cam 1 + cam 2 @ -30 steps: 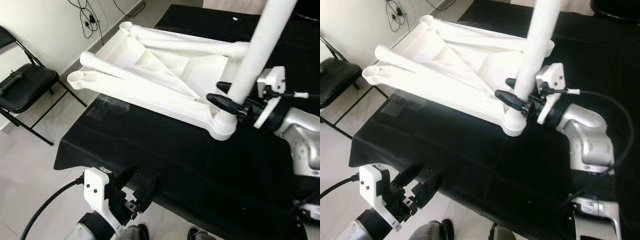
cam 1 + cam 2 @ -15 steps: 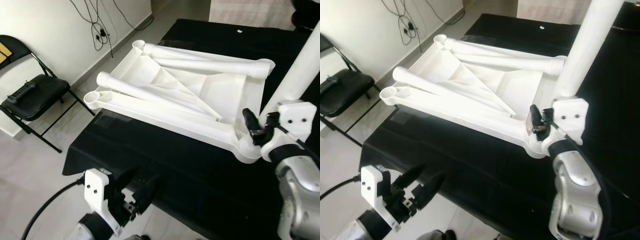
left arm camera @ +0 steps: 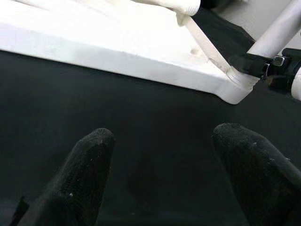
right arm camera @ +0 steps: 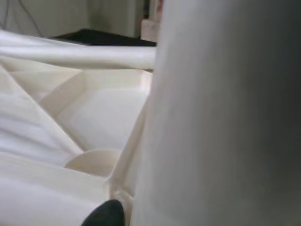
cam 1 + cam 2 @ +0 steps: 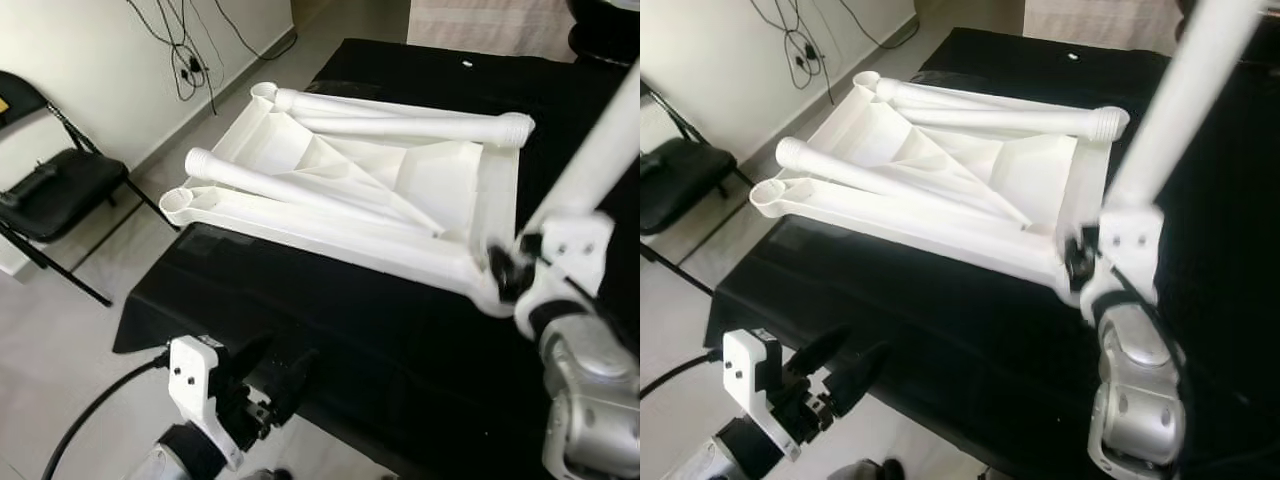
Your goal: Building children table
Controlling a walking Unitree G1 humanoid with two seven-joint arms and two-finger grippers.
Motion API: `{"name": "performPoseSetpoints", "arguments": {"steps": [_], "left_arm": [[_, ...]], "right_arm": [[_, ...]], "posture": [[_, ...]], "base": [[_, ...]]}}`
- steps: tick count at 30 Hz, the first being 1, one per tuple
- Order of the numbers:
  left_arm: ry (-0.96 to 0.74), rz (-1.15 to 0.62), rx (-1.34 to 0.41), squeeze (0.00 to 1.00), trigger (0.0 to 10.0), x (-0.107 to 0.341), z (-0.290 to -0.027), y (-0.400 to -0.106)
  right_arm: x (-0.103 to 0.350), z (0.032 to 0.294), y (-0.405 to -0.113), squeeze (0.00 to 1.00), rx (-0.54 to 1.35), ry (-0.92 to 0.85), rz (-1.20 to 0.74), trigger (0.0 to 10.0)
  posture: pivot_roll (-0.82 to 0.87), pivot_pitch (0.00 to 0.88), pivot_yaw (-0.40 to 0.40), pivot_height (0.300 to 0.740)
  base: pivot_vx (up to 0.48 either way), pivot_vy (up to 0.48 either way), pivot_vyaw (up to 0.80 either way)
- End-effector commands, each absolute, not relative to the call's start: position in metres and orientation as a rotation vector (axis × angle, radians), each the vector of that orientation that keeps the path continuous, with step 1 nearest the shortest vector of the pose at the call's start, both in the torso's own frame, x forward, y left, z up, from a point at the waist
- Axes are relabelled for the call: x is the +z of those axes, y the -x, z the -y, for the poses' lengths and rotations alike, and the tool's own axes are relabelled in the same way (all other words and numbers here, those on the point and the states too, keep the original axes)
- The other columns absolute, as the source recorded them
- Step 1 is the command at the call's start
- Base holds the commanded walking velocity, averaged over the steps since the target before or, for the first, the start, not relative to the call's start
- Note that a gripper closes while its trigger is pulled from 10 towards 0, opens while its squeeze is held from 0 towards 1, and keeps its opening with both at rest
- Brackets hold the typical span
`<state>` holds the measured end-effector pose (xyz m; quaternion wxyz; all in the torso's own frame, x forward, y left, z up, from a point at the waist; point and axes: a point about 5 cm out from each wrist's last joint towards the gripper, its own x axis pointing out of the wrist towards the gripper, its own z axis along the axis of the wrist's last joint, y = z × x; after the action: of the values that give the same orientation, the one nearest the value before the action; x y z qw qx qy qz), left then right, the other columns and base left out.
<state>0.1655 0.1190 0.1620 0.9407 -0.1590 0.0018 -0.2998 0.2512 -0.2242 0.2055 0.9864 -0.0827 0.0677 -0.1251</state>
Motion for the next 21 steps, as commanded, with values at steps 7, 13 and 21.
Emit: {"name": "performPoseSetpoints", "arguments": {"steps": [7,13,21], "left_arm": [[0.305,-0.014,-0.556,0.0,10.0,0.156,-0.127,-0.172],[0.262,0.004,-0.521,0.0,10.0,0.156,-0.133,-0.183],[0.238,0.012,-0.514,0.0,10.0,0.156,-0.138,-0.194]], "right_arm": [[0.193,0.235,-0.245,1.0,-0.289,0.145,-0.189,10.0],[0.181,0.236,-0.224,1.0,-0.274,0.114,-0.24,10.0],[0.191,0.226,-0.21,0.95,-0.079,0.038,-0.133,10.0]], "posture": [[0.01,0.203,0.032,0.74],[-0.03,0.195,0.041,0.74],[-0.06,0.199,0.066,0.74]], "base": [[0.0,0.0,0.0],[0.0,0.0,0.0],[0.0,0.0,0.0]]}}
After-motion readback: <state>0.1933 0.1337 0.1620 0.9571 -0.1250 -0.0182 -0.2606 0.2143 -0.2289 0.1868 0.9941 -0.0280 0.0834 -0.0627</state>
